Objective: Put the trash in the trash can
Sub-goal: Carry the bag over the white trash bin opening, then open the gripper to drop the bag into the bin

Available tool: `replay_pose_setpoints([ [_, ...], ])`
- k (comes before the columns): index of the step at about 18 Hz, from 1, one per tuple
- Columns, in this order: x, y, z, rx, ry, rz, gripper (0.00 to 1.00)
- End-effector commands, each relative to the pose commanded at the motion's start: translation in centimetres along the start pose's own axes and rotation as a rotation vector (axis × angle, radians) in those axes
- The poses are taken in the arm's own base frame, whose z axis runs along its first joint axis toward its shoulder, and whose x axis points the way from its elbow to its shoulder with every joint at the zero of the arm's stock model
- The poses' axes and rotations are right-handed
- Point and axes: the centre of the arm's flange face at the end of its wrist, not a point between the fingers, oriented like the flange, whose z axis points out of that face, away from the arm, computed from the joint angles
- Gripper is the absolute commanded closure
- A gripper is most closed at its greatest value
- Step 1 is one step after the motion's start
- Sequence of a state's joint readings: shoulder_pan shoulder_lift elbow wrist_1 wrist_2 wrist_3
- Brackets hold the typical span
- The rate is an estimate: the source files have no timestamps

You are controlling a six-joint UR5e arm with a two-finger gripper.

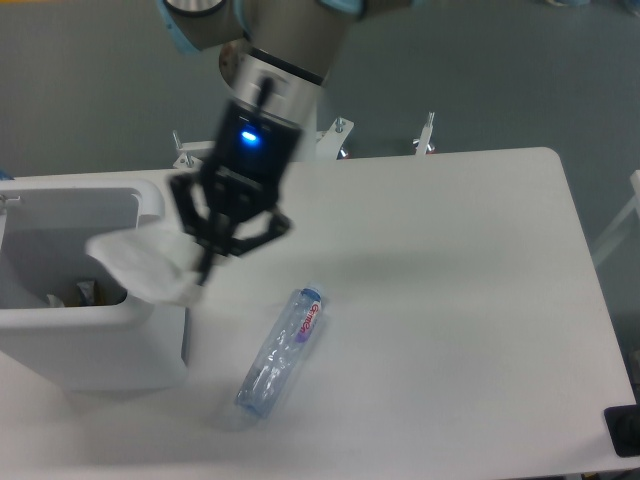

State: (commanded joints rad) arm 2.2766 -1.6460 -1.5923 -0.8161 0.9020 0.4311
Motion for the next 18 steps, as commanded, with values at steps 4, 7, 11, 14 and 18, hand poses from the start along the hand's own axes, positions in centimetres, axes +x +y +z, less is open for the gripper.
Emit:
replay_pose_setpoints([
  [4, 3.1, 0.0, 1.6, -0.018, 0.046, 0.009, 0.89],
  [7, 3.4, 0.3, 2.5, -0.03, 0.057, 0.023, 0.38],
  [11, 3.4, 0.9, 2.6, -0.038, 0.057, 0.032, 0.0],
  [14, 0.6, 1.3, 1.7, -0.035, 0.018, -0.001, 0.0],
  [18, -6.9, 1.2, -0.8, -0.007, -0.078, -0.055, 0.0],
])
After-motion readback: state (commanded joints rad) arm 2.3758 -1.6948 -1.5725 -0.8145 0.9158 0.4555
